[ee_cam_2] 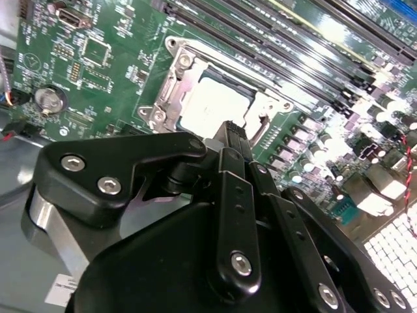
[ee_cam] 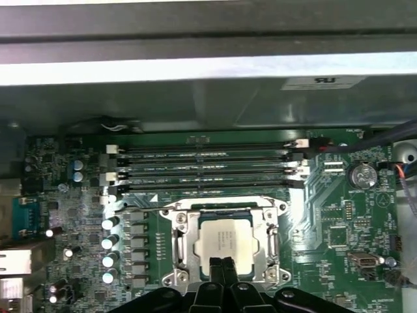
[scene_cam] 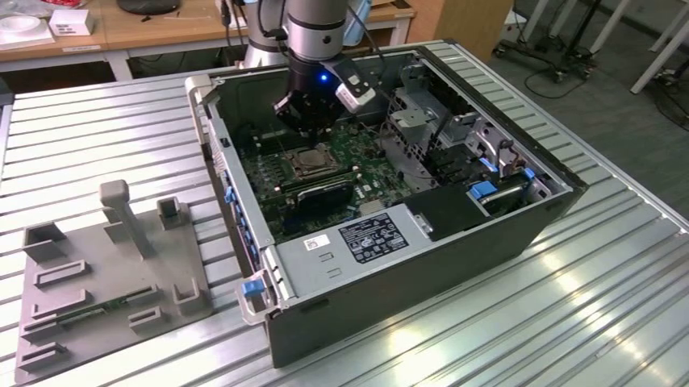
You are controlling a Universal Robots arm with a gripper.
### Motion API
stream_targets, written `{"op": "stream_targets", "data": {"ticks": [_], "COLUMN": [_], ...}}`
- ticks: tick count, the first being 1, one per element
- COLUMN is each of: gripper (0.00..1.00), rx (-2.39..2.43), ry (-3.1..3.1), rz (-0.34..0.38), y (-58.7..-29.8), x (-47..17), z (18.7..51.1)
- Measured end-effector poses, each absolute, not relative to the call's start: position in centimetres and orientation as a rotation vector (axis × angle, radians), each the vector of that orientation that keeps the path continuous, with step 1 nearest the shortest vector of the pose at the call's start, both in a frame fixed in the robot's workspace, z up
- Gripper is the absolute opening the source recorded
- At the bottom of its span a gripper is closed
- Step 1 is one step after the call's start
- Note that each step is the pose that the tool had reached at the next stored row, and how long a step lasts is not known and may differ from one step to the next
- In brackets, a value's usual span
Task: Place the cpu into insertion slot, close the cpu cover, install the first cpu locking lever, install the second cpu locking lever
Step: 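Install the first cpu locking lever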
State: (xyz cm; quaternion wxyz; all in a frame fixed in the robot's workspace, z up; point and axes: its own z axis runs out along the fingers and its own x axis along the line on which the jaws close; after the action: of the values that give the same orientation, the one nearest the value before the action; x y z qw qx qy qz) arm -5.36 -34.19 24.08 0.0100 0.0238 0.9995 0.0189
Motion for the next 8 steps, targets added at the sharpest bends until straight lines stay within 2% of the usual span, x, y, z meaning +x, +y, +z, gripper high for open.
{"op": "stream_targets", "data": {"ticks": [8], "gripper": [0.11], "rx": [0.075], "ry": [3.119], "rz": [0.059], "y": [-34.2], "x": [-6.8], "z": [24.1]}}
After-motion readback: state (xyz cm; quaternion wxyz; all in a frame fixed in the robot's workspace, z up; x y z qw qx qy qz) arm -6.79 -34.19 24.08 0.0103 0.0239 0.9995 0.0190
